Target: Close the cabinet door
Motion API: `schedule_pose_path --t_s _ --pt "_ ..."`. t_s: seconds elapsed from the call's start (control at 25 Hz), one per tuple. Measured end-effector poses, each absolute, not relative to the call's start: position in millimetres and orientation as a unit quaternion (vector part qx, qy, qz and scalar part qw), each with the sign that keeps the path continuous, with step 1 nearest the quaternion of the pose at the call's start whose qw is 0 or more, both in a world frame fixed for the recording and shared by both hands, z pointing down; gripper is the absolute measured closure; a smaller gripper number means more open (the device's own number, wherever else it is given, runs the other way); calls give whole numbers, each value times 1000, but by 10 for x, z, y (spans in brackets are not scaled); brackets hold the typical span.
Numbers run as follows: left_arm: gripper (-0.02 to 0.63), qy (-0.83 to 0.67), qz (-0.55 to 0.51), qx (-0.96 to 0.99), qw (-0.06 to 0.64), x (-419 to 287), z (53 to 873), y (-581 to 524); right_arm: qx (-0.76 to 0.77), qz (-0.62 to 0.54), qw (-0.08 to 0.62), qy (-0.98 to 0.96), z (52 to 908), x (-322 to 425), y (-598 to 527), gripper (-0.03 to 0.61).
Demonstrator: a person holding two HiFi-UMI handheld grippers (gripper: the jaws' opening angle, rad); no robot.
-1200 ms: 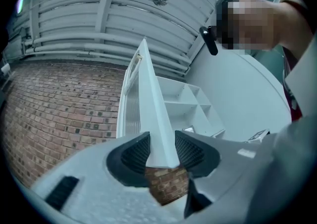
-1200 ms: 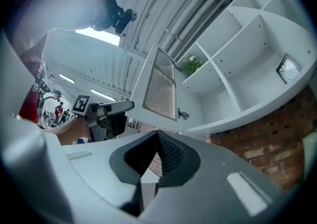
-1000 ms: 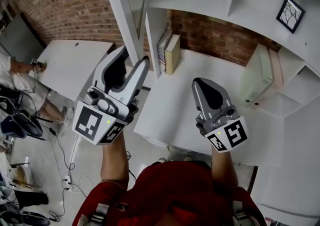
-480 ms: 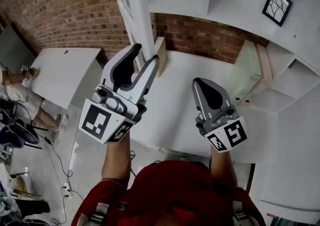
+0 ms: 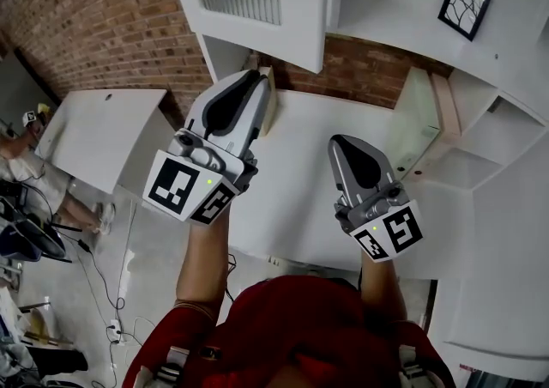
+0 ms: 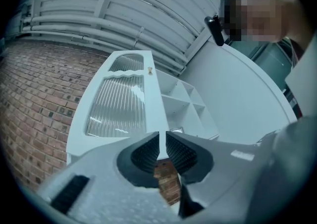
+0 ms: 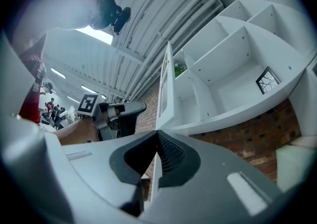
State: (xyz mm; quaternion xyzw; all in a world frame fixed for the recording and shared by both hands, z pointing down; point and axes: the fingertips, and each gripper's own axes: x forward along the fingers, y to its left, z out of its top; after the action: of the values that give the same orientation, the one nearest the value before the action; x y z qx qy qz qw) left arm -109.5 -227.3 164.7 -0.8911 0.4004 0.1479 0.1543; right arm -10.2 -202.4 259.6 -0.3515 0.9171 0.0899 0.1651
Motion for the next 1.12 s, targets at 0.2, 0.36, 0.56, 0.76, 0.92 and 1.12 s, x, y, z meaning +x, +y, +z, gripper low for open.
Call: schedule_pose_path --t_s 0.2,0.36,0.56,0.76,0.92,1.12 --pt "615 406 143 -890 152 -1023 1632 -2409 -349 89 164 918 2607 -93 -2014 565" --pt "615 411 136 -889 150 -966 1615 -2520 -347 88 166 919 2596 -86 -2005 565" --pt "615 418 124 -889 143 -864 1663 -2695 -347 85 169 918 2621 -9 -2032 565" --pt "615 425 114 -888 131 -797 1731 -2867 -350 82 172 917 2626 56 -2063 565" --pt "615 428 110 -888 126 -725 1777 -2978 -353 81 174 916 2633 135 -2105 565" --pt "614 434 108 -886 120 -656 1787 -3107 -353 79 173 916 2656 190 -2178 565"
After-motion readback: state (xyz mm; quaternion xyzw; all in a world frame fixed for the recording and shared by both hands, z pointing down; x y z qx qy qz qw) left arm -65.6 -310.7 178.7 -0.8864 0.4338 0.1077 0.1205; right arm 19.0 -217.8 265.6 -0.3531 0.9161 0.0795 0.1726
